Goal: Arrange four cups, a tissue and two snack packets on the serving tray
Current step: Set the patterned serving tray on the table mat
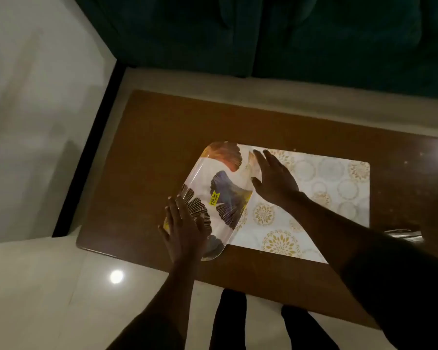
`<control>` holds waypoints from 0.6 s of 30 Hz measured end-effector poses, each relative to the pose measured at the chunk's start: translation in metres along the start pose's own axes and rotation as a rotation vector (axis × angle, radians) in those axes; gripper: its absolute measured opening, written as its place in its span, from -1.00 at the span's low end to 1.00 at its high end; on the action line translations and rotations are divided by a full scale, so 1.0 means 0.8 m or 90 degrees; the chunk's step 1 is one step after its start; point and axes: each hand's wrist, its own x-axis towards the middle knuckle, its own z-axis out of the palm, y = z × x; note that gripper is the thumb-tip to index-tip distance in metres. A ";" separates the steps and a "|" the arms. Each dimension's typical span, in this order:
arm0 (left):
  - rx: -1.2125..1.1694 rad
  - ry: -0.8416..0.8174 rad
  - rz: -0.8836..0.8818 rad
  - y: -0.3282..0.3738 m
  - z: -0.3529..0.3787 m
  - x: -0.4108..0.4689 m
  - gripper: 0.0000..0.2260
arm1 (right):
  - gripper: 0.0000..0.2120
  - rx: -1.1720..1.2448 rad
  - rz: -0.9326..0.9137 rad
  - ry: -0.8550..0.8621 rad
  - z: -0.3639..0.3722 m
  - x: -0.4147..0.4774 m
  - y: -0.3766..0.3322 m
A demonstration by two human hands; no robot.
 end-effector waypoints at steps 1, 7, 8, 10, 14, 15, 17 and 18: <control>-0.029 -0.017 -0.057 -0.005 0.009 0.002 -0.31 | -0.29 0.016 0.022 -0.007 0.009 0.006 0.003; -0.082 -0.041 -0.199 -0.035 0.055 0.003 -0.30 | -0.23 0.056 0.089 -0.028 0.058 0.032 0.017; -0.094 -0.040 -0.213 -0.036 0.056 0.003 -0.30 | -0.22 0.077 0.094 -0.009 0.061 0.035 0.016; -0.110 -0.035 -0.240 -0.042 0.059 0.002 -0.33 | -0.19 0.135 0.126 0.017 0.067 0.042 0.012; -0.163 0.014 -0.249 -0.041 0.059 0.002 -0.33 | -0.30 0.314 0.248 0.038 0.063 0.062 -0.002; -0.166 0.016 -0.248 -0.042 0.057 0.003 -0.32 | -0.37 0.322 0.259 0.042 0.062 0.065 -0.003; -0.153 0.027 -0.227 -0.056 0.046 0.010 -0.32 | -0.49 0.336 0.278 0.062 0.066 0.062 -0.011; -0.128 0.036 -0.213 -0.062 0.043 0.016 -0.33 | -0.51 0.349 0.286 0.069 0.066 0.058 -0.013</control>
